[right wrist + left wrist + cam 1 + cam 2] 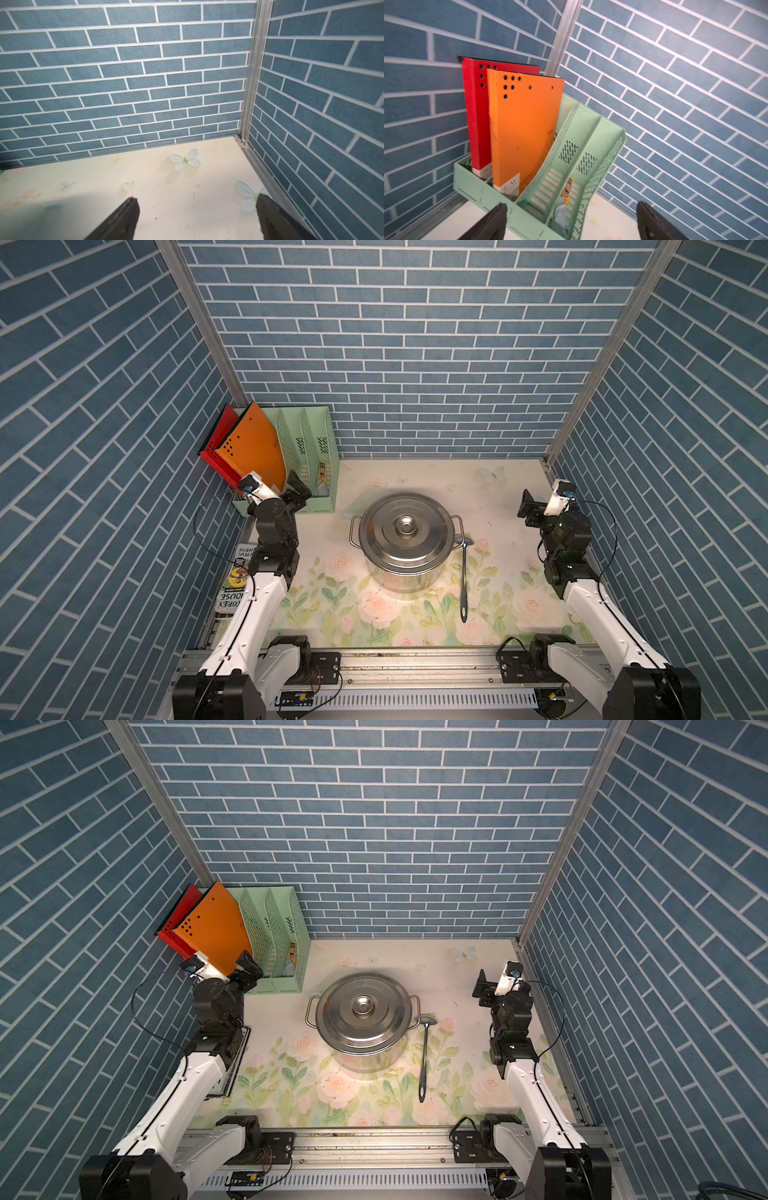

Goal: Stir the soup with a spoon
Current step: Pick up the lid from the pan.

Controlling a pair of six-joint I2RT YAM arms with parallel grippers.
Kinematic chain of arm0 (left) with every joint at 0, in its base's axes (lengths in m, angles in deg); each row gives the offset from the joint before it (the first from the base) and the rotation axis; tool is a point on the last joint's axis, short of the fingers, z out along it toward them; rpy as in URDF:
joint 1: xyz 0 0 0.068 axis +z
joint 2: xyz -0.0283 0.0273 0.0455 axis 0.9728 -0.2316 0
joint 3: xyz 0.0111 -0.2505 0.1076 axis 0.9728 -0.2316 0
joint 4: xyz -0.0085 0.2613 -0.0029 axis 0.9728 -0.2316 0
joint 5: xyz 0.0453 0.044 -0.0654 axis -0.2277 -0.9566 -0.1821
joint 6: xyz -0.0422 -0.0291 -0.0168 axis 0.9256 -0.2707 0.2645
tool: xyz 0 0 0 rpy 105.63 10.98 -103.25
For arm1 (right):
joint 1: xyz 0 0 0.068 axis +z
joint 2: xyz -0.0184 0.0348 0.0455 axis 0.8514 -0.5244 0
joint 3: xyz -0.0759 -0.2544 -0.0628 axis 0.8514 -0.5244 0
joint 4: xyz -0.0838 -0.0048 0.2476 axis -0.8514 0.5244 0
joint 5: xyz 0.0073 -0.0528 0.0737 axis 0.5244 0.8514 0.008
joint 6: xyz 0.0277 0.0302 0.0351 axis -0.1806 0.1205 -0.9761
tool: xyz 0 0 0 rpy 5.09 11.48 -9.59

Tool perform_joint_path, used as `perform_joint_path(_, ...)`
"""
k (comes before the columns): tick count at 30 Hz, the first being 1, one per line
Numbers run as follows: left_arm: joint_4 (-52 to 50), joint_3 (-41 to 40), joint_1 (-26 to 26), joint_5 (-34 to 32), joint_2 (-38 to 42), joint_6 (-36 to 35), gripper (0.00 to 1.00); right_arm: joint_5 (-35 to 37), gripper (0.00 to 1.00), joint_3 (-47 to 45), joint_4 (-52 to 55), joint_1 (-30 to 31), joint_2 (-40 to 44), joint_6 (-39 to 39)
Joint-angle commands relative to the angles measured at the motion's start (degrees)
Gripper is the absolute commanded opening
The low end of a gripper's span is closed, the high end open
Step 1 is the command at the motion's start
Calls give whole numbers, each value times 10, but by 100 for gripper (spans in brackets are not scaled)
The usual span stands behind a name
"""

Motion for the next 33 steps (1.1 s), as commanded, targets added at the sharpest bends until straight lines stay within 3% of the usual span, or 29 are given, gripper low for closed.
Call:
perform_joint_path(1, -212, 57, 1, 168, -5, 40, 100, -65, 87, 76, 262, -2, 0, -37)
perform_joint_path(4, -289, 97, 1, 300, -2, 20, 100, -168, 83, 144, 367, 3, -9, -34)
perform_joint_path(7, -315, 98, 1, 386, 23, 6, 100, -231, 79, 178, 395, 38, 0, -31)
perform_joint_path(12, -348, 77, 1, 423, 82, -32, 100, -249, 69, 247, 415, 143, -13, -31)
perform_joint_path(15, -374, 68, 1, 419, 105, -49, 100, -220, 66, 299, 425, 231, -50, -31)
perform_joint_path(22, -382, 35, 1, 448, 124, -64, 100, -70, 70, 433, 478, 430, -178, -24)
perform_joint_path(28, -384, 25, 1, 443, 152, -74, 100, -9, 84, 470, 495, 509, -241, -17)
perform_joint_path(31, -377, 17, 1, 435, 173, -75, 100, 7, 99, 482, 504, 534, -262, -18)
perform_joint_path(33, -374, 13, 1, 436, 180, -75, 100, 20, 100, 491, 515, 544, -277, -24)
